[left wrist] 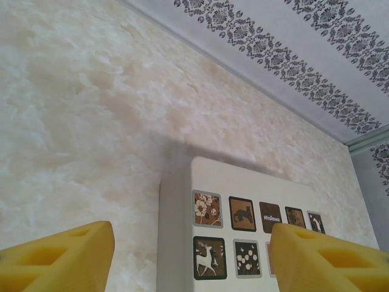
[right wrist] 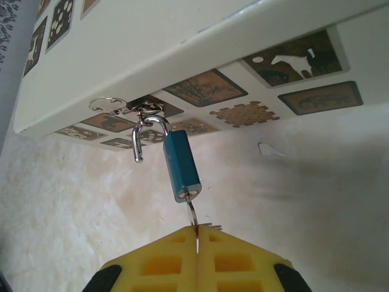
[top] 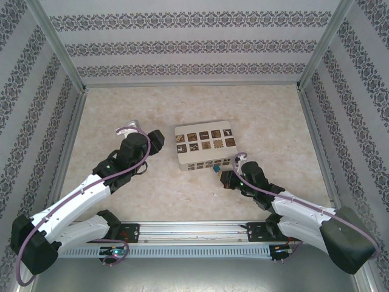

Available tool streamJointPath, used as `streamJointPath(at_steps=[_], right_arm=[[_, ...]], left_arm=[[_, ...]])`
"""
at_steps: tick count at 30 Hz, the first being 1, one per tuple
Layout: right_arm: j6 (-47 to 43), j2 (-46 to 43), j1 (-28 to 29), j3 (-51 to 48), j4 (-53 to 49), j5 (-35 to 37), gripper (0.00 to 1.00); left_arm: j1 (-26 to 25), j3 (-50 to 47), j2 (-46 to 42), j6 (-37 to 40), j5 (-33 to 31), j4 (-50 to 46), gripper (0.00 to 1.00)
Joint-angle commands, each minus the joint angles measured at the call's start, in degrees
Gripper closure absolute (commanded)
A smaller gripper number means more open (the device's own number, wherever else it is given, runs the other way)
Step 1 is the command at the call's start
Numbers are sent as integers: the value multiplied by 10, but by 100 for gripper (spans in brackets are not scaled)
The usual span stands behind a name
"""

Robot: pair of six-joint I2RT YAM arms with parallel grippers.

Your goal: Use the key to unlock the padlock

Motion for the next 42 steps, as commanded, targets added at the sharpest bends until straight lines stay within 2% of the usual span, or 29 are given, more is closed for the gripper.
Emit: streamJointPath(at_steps=[1,9,14,17,23,30,35,42], right_arm=[[12,16,-7,-2,17,-28,100],[0,50,-9,22,5,-58,100],[-22,54,-18,44,-30,-88,69],[-40,47,-30,57,-56,-100,55],[-106,24,-51,93,-105,-109,38],[-137,35,-90,110,-64,-164,18],[-146,82,-113,129,-44,-196,12],[-209,170,-134,190,-25,-209,12]], left_arm=[[8,13,1,15,-15,-9,31],[8,9,2,18,-6,1,30],[8,12,-1,24,-11,-3,28],[9,13,-4,27,-14,-4,28],[12,3,-5,37,3,15,24],[23,-8,12,51,63,45,19],[42,-11,44,38,120,55,17],[67,-31,70,5,163,73,17]])
